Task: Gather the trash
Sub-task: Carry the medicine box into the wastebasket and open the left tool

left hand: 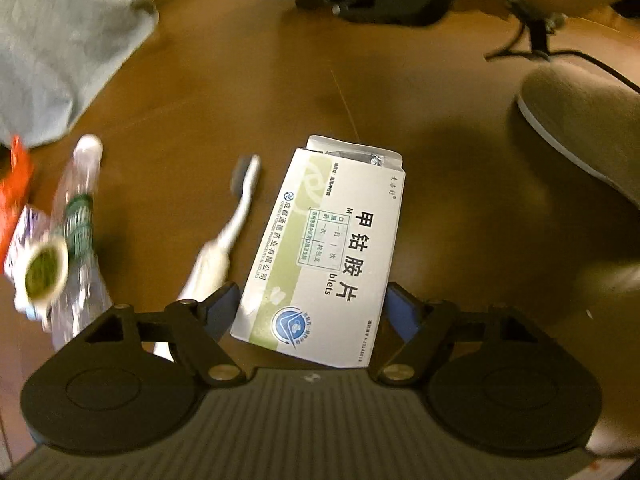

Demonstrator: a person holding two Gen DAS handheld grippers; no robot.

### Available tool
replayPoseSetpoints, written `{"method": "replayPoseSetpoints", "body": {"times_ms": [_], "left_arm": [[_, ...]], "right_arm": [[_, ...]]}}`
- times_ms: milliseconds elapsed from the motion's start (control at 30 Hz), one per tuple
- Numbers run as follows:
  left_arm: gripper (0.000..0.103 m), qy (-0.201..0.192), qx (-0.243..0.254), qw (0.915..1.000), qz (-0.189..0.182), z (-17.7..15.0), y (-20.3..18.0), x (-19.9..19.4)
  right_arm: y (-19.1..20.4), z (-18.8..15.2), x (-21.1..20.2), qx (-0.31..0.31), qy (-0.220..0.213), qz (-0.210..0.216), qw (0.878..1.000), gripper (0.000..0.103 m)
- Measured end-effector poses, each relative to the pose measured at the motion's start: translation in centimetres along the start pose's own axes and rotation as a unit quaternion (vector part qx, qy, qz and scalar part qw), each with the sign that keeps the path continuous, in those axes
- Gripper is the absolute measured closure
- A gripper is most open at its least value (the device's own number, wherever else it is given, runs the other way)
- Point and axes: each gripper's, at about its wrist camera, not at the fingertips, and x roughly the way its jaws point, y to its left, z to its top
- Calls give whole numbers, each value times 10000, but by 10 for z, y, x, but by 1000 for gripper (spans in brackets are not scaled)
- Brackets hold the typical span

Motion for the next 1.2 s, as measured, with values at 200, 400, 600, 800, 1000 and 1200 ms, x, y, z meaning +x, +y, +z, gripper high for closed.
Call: {"method": "replayPoseSetpoints", "body": {"times_ms": [200,400,600,800,1000,1200], "left_arm": [[24,-156,-11,9999,-43,5,-9,1],[26,-139,7,9996,-249,24,-5,20],[33,-19,-1,9998,-203,24,-6,21],[33,-378,-480,9981,44,25,11,-6],[33,-866,-877,9919,294,43,33,-34],[33,-1142,-1040,9869,459,57,45,-48]], "right_arm": [[-1,2,1,-27,15,5,10000,93],[0,0,0,-79,34,-5,10000,93],[2,0,-1,-58,34,-12,10000,93],[1,1,-1,-30,37,-19,10000,93],[1,1,-1,-38,36,-15,10000,93],[3,2,-2,-64,40,-17,10000,93]]}}
